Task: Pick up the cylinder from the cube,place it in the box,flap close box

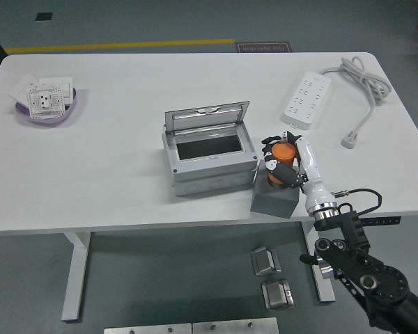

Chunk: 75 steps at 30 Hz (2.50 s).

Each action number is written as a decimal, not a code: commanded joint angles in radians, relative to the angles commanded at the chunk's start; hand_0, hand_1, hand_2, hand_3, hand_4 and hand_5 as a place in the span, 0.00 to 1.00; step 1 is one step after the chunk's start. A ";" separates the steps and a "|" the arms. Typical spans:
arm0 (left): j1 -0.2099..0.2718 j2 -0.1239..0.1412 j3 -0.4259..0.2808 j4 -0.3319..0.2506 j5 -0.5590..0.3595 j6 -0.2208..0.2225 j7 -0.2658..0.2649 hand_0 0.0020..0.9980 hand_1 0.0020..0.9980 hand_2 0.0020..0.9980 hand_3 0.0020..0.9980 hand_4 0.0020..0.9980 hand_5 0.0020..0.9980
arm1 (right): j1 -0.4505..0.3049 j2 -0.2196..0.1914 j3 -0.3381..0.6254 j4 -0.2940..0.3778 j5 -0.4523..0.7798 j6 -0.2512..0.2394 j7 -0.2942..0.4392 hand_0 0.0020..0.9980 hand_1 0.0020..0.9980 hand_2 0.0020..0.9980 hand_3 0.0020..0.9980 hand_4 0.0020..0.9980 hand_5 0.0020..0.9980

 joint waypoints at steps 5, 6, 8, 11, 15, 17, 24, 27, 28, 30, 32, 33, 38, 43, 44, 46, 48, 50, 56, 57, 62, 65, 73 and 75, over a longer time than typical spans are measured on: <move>0.002 0.001 -0.012 0.000 0.017 -0.001 0.003 0.73 0.75 0.77 0.82 0.63 0.09 | 0.095 -0.006 -0.042 -0.004 -0.119 0.023 -0.106 0.41 0.18 0.28 0.22 0.00 0.00; 0.002 0.002 -0.013 0.000 0.017 -0.001 0.003 0.73 0.75 0.77 0.82 0.63 0.09 | 0.117 -0.004 -0.051 -0.003 -0.148 0.035 -0.132 0.41 0.18 0.28 0.22 0.00 0.00; 0.001 0.004 -0.011 0.000 0.015 0.000 0.004 0.73 0.75 0.77 0.82 0.63 0.09 | 0.160 -0.001 -0.068 -0.003 -0.206 0.060 -0.183 0.41 0.18 0.28 0.22 0.00 0.00; 0.000 0.007 -0.010 0.000 0.015 0.001 0.004 0.73 0.75 0.77 0.82 0.63 0.09 | 0.226 0.008 -0.102 -0.012 -0.289 0.097 -0.259 0.37 0.18 0.27 0.22 0.00 0.00; -0.001 0.011 -0.008 0.000 0.016 0.003 0.005 0.73 0.75 0.77 0.82 0.63 0.09 | 0.313 0.033 -0.165 -0.055 -0.391 0.145 -0.354 0.37 0.18 0.27 0.22 0.00 0.00; -0.002 0.012 -0.005 0.000 0.014 0.003 0.005 0.73 0.75 0.77 0.82 0.63 0.09 | 0.354 0.047 -0.193 -0.081 -0.434 0.163 -0.394 0.34 0.18 0.28 0.22 0.00 0.00; -0.008 0.018 0.008 0.000 0.011 0.001 0.008 0.72 0.75 0.77 0.82 0.63 0.09 | 0.462 0.087 -0.280 -0.180 -0.492 0.228 -0.454 0.33 0.18 0.27 0.22 0.00 0.00; -0.013 0.022 0.016 0.000 0.007 0.000 0.008 0.72 0.75 0.77 0.82 0.63 0.09 | 0.502 0.100 -0.295 -0.214 -0.551 0.288 -0.498 0.33 0.18 0.27 0.22 0.00 0.00; -0.015 0.023 0.019 0.000 0.004 0.000 0.008 0.73 0.75 0.77 0.81 0.62 0.09 | 0.514 0.102 -0.300 -0.223 -0.572 0.309 -0.511 0.34 0.18 0.28 0.22 0.00 0.00; -0.017 0.025 0.026 0.000 -0.002 0.000 0.009 0.73 0.75 0.77 0.81 0.62 0.09 | 0.533 0.106 -0.311 -0.236 -0.610 0.344 -0.534 0.34 0.18 0.28 0.22 0.00 0.00; -0.019 0.027 0.031 0.000 -0.005 0.000 0.009 0.73 0.75 0.77 0.81 0.62 0.09 | 0.549 0.110 -0.322 -0.243 -0.647 0.369 -0.555 0.34 0.18 0.28 0.22 0.00 0.00; -0.020 0.027 0.033 0.000 -0.008 0.000 0.009 0.73 0.75 0.77 0.81 0.62 0.09 | 0.556 0.111 -0.327 -0.246 -0.665 0.379 -0.565 0.34 0.18 0.28 0.22 0.00 0.00; -0.021 0.026 0.045 0.000 -0.015 0.000 0.011 0.72 0.75 0.77 0.81 0.62 0.09 | 0.574 0.118 -0.358 -0.246 -0.701 0.402 -0.592 0.58 0.60 0.67 0.69 0.35 0.02; -0.024 0.023 0.052 0.000 -0.020 -0.001 0.014 0.72 0.75 0.76 0.81 0.62 0.09 | 0.583 0.130 -0.383 -0.238 -0.706 0.402 -0.595 0.79 0.73 0.76 0.87 0.75 0.18; -0.026 0.023 0.056 0.000 -0.022 -0.001 0.014 0.72 0.75 0.76 0.81 0.62 0.09 | 0.586 0.134 -0.387 -0.236 -0.708 0.402 -0.595 0.79 0.73 0.76 0.87 0.75 0.18; -0.028 0.023 0.061 0.000 -0.025 -0.001 0.015 0.72 0.75 0.76 0.81 0.62 0.09 | 0.589 0.141 -0.392 -0.234 -0.711 0.401 -0.592 0.80 0.72 0.75 0.87 0.75 0.19; -0.030 0.023 0.067 0.000 -0.029 0.000 0.014 0.72 0.75 0.76 0.81 0.62 0.09 | 0.593 0.146 -0.397 -0.233 -0.712 0.399 -0.589 0.80 0.72 0.75 0.87 0.75 0.19; -0.033 0.024 0.073 0.000 -0.034 0.000 0.014 0.72 0.75 0.76 0.81 0.62 0.09 | 0.596 0.149 -0.404 -0.231 -0.710 0.396 -0.585 0.80 0.72 0.75 0.87 0.75 0.19; -0.033 0.022 0.098 0.000 -0.054 0.003 0.009 0.72 0.75 0.76 0.81 0.62 0.09 | 0.590 0.133 -0.414 -0.205 -0.686 0.382 -0.579 0.79 0.72 0.74 0.87 0.74 0.17; -0.032 0.021 0.101 0.000 -0.057 0.003 0.008 0.72 0.75 0.76 0.81 0.62 0.09 | 0.587 0.123 -0.414 -0.191 -0.672 0.378 -0.579 0.79 0.72 0.74 0.87 0.74 0.17; -0.023 0.012 0.098 0.000 -0.056 0.002 0.007 0.72 0.75 0.75 0.81 0.59 0.09 | 0.574 0.051 -0.407 -0.102 -0.574 0.361 -0.572 0.80 0.72 0.74 0.87 0.79 0.18; -0.017 0.008 0.082 0.000 -0.042 0.001 0.008 0.72 0.75 0.75 0.80 0.58 0.09 | 0.578 0.001 -0.397 -0.040 -0.510 0.366 -0.576 0.79 0.70 0.73 0.86 0.77 0.18; -0.009 0.003 0.065 0.000 -0.027 -0.001 0.011 0.72 0.75 0.75 0.79 0.57 0.09 | 0.638 -0.102 -0.345 0.118 -0.372 0.430 -0.625 0.74 0.65 0.68 0.80 0.77 0.21; -0.009 0.004 0.068 0.000 -0.031 -0.001 0.011 0.72 0.75 0.75 0.79 0.57 0.09 | 0.649 -0.107 -0.331 0.118 -0.368 0.435 -0.624 0.74 0.65 0.68 0.80 0.77 0.21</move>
